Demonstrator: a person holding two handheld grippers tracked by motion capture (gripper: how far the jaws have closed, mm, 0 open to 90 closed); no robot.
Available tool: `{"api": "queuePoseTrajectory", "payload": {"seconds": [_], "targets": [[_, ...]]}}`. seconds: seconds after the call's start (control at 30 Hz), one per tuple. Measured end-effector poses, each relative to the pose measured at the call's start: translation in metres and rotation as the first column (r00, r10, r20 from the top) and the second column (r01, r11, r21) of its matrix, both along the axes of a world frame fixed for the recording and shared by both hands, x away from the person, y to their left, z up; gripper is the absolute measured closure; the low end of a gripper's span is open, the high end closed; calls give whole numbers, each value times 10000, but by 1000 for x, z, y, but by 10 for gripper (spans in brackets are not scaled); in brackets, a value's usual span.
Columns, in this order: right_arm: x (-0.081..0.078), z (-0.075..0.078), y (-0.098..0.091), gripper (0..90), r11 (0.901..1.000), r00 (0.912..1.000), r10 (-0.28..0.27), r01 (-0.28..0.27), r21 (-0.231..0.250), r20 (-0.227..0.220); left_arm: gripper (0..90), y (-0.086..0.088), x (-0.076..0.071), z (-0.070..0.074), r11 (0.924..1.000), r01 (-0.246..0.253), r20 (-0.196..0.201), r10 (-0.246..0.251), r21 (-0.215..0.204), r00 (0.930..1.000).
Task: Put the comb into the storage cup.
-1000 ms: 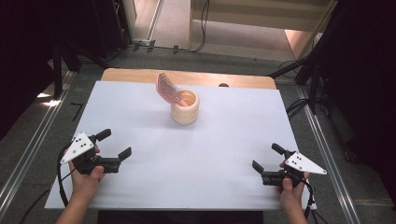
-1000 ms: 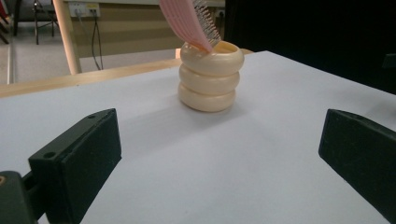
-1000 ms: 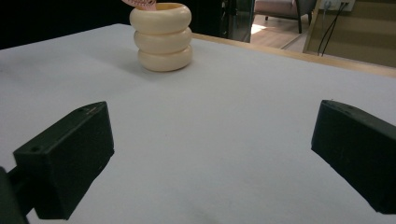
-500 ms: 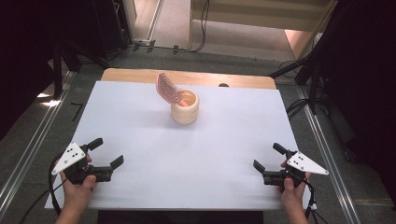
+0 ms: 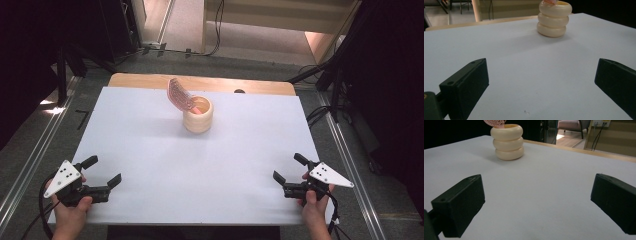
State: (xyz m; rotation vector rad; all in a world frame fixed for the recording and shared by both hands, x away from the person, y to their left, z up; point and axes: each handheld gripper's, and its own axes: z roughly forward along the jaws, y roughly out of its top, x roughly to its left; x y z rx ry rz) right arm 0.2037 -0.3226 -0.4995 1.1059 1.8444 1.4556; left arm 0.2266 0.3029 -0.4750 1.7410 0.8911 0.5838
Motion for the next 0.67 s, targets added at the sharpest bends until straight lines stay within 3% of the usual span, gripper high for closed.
{"api": "queuePoseTrajectory", "payload": {"seconds": [0.3, 0.67], "targets": [[0, 0, -3, 0, 9999, 10000, -68, 68, 115, -18, 0, 15, -3, -1, 9958, 30, 202, -12, -918, 9998], [0, -1, -5, 0, 9999, 10000, -25, 25, 141, -19, 0, 18, 0, -3, 9960, -31, -6, 31, -895, 10000]]}}
